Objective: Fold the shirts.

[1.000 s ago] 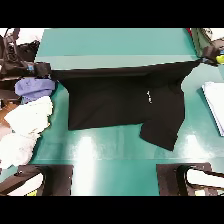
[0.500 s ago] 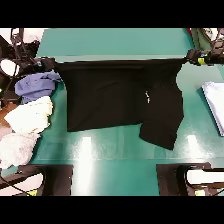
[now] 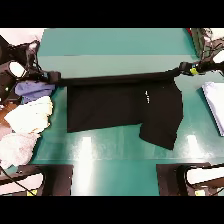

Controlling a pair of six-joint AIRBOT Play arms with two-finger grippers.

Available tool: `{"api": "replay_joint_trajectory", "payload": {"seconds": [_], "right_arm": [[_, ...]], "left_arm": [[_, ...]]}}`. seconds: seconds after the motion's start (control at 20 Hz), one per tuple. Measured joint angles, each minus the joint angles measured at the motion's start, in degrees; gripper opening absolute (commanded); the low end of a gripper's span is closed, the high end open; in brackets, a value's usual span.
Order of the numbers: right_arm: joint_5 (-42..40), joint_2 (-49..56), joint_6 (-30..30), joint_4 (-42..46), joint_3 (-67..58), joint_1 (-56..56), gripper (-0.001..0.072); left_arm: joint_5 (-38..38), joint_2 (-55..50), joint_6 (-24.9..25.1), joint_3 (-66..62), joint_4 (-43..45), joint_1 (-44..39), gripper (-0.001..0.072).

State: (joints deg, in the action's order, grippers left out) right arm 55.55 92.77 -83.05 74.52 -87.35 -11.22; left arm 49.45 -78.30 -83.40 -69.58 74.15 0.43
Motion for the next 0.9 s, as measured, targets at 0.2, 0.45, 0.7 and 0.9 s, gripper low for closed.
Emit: {"api": "replay_joint_trajectory", "payload": {"seconds": [0.2, 0.45, 0.7, 0.9], "right_arm": [[4.7, 0.8, -2.6, 3.0, 0.2, 0.0, 0.0025], [9.6, 0.8, -3.8, 4.8, 0.3, -0.4, 0.0399], [16.5, -2.4, -4.0, 4.9, 0.3, -2.5, 0.039], [20.1, -6.1, -4.0, 5.0, 0.3, -3.4, 0.039]], "left_arm": [[6.7, -3.0, -0.8, 0.0, 0.3, 0.0, 0.0109], [12.3, -3.7, -3.7, -0.2, 1.1, 0.0, 0.0477], [19.0, 2.1, -5.2, 2.7, 3.4, -0.5, 0.0477], [19.5, 10.0, -8.5, 13.7, 3.5, -4.8, 0.0478]]}}
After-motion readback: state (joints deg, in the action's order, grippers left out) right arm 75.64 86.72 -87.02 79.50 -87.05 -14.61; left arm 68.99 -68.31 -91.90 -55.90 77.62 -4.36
